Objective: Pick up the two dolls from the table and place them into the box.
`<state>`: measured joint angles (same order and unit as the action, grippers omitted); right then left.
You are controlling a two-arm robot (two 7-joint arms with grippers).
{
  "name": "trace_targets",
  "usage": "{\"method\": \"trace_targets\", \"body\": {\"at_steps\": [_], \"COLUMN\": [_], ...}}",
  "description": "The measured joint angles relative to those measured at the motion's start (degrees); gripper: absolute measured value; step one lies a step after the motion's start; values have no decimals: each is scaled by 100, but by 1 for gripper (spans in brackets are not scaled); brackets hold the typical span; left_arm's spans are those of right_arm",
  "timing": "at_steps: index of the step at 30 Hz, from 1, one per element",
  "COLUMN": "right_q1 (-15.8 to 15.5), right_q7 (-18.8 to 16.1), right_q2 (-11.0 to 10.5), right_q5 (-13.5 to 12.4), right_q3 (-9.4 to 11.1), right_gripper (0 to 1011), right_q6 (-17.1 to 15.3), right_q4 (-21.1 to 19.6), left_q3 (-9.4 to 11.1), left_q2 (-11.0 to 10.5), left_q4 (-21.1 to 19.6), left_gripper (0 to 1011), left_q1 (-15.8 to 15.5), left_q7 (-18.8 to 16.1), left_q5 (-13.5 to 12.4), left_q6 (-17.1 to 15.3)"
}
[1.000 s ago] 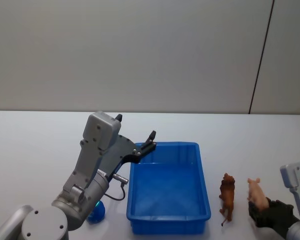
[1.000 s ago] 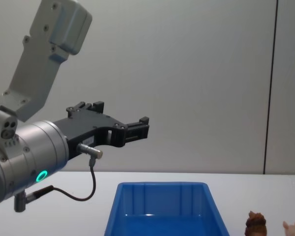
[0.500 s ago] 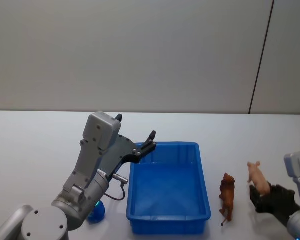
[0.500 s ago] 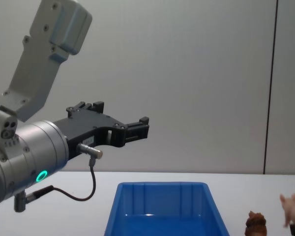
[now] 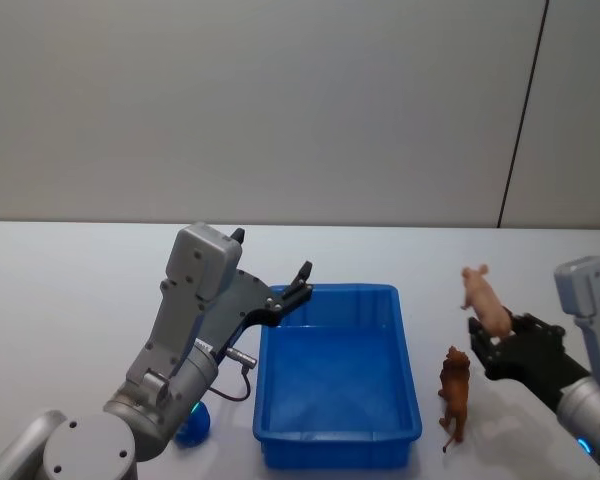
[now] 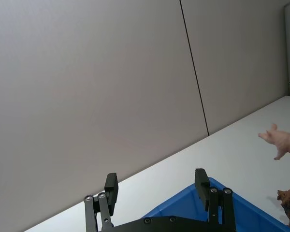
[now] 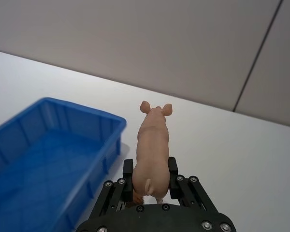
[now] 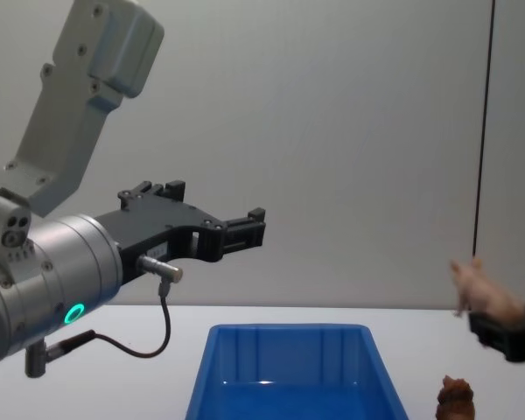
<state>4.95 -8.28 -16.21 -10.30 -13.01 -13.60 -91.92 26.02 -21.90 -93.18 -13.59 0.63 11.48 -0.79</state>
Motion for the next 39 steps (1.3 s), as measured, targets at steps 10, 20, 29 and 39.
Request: {"method": "trace_targets", "body": {"at_steps": [10, 20, 29, 39], "right_q1": [189, 496, 704, 765], "right_q7": [-547, -1088, -1259, -1094], "right_q2": [140, 511, 785, 883], "right_q5": [201, 555, 816, 855], "right_q3": [-157, -503, -735, -800], "right_gripper": [382, 382, 595, 917], "right_q6": [-12, -250, -397, -382], "right_q4": [-151, 44, 340, 448], "left_q3": [0, 0, 0, 0], "left_q2": [0, 0, 0, 0], "left_q4": [0, 0, 0, 0], "left_gripper": [1001, 1001, 1001, 1001], "left_q1": [0, 0, 0, 0], "left_q7": [0, 0, 0, 0], "left_q5": [0, 0, 0, 0], "left_q6": [0, 0, 0, 0]}}
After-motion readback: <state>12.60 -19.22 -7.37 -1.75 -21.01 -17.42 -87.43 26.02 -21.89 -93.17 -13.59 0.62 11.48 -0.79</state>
